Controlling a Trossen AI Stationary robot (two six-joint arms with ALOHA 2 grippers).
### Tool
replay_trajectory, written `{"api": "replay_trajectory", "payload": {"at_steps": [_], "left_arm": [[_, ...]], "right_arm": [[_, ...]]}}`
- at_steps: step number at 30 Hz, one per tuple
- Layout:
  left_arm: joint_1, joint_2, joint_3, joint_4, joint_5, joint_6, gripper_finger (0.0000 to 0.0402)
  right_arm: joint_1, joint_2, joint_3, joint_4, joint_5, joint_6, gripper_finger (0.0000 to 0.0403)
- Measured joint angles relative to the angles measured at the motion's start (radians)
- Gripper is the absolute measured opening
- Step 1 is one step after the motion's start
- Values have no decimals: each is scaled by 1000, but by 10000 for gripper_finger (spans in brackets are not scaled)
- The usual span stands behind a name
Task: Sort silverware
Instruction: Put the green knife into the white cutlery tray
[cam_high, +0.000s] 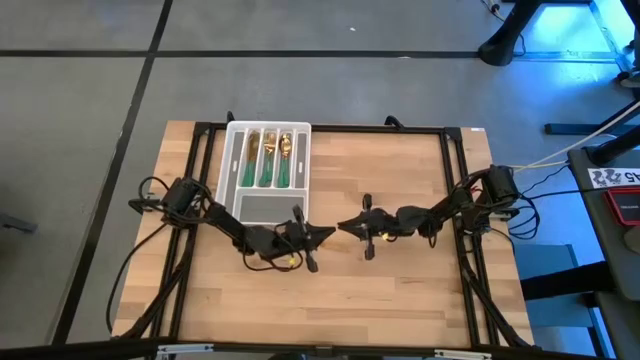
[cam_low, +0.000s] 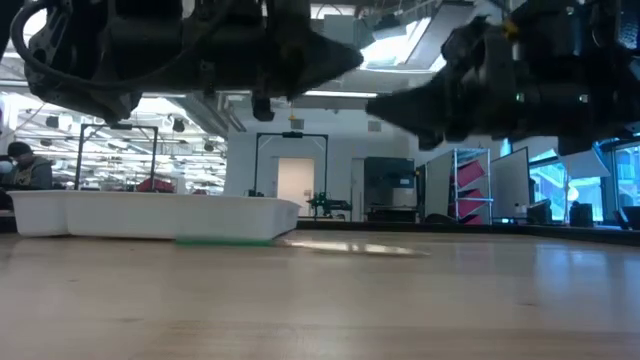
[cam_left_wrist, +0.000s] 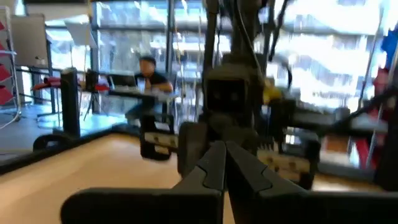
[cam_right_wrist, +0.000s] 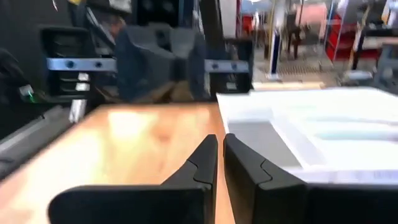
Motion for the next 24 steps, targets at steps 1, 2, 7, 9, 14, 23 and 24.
{"api": "replay_trajectory", "payload": {"at_steps": [1, 2, 7, 9, 14, 23, 24], "left_arm": [[-5, 0, 0, -30, 0, 0, 1], [-11, 0, 0, -64, 0, 1, 2], [-51, -61, 0, -358, -4, -1, 4], [-65, -111, 4, -501, -20, -16, 4], [-102, -297, 12, -844, -95, -72, 4], [-205, -540, 11, -1271, -208, -309, 4], [-216, -546, 12, -1293, -211, -330, 6]], "right_arm": [[0, -5, 0, -34, 0, 1, 28], [0, -10, 0, -78, -1, 6, 28], [0, -25, 23, -354, -52, 58, 64], [5, -10, 71, -480, -76, 69, 96], [35, 87, 253, -638, -69, 50, 187], [39, 342, 534, -692, 68, 51, 215], [39, 360, 543, -697, 88, 67, 206]]}}
